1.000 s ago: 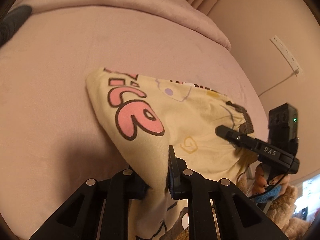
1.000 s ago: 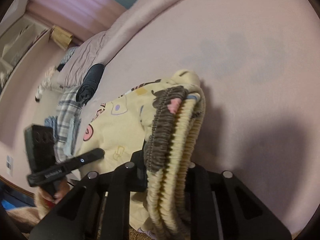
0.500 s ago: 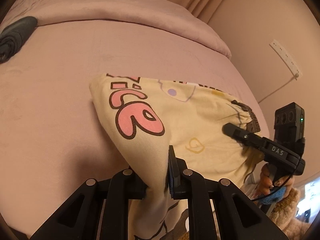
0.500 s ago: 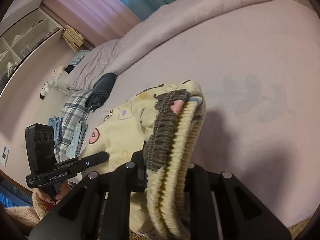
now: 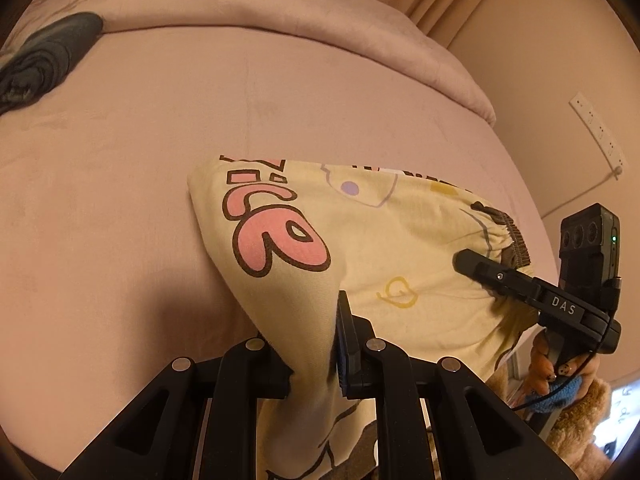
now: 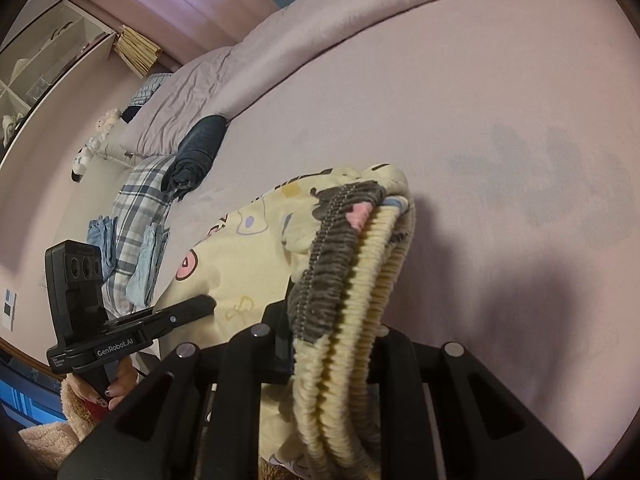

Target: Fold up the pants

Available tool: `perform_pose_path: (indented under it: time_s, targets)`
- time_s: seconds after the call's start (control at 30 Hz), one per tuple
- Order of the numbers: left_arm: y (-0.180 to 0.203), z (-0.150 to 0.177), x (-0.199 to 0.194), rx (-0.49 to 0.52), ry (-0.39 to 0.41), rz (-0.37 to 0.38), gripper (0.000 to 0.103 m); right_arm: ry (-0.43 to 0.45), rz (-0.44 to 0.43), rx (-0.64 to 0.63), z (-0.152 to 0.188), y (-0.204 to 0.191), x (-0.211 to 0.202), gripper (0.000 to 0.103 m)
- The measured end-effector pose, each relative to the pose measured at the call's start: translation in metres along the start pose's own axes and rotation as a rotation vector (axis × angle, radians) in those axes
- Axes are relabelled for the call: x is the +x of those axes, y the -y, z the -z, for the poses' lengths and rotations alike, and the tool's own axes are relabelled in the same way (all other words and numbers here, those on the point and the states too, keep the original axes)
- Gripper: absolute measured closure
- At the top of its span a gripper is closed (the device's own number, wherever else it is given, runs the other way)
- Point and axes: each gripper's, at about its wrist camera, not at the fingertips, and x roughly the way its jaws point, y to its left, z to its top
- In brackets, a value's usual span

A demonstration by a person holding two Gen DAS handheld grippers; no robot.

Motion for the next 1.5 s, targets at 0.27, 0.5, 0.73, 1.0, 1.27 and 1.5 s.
perform_pose_path:
  time_s: [0.27, 0.5, 0.73, 1.0, 1.27, 1.5]
  targets:
    - [0.009, -0.047, 0.005, 0.043, 0.067, -0.017, 0.089, 0.067, 0.043, -0.055, -0.048, -0.009, -0.003, 0.086]
    - [-0.012, -0.091, 0.042, 0.003, 0.064, -0.005, 0.088, 0.087, 0.078, -0.057, -0.091, 0.0, 0.021, 0.086]
    - [-0.057, -0.086, 0.103, -0.101, -0.042, -0.057, 0.071, -0.072, 0.233, -0.038, -0.093, 0.046, 0.097, 0.067]
    - [-0.071, -0.057, 0.075, -0.121, -0.019, -0.058, 0.061, 0.016, 0.206, -0.014, -0.08, 0.057, 0.068, 0.065]
    - [-0.078, -0.017, 0.037, -0.203, -0.004, -0.252, 0.032, 0.081, 0.411, -0.013, -0.06, 0.053, 0.03, 0.02]
    - [-0.045, -0.001, -0.032, -0.18, 0.152, -0.368, 0.029, 0.156, 0.524, -0.089, -0.054, 0.016, -0.016, 0.02]
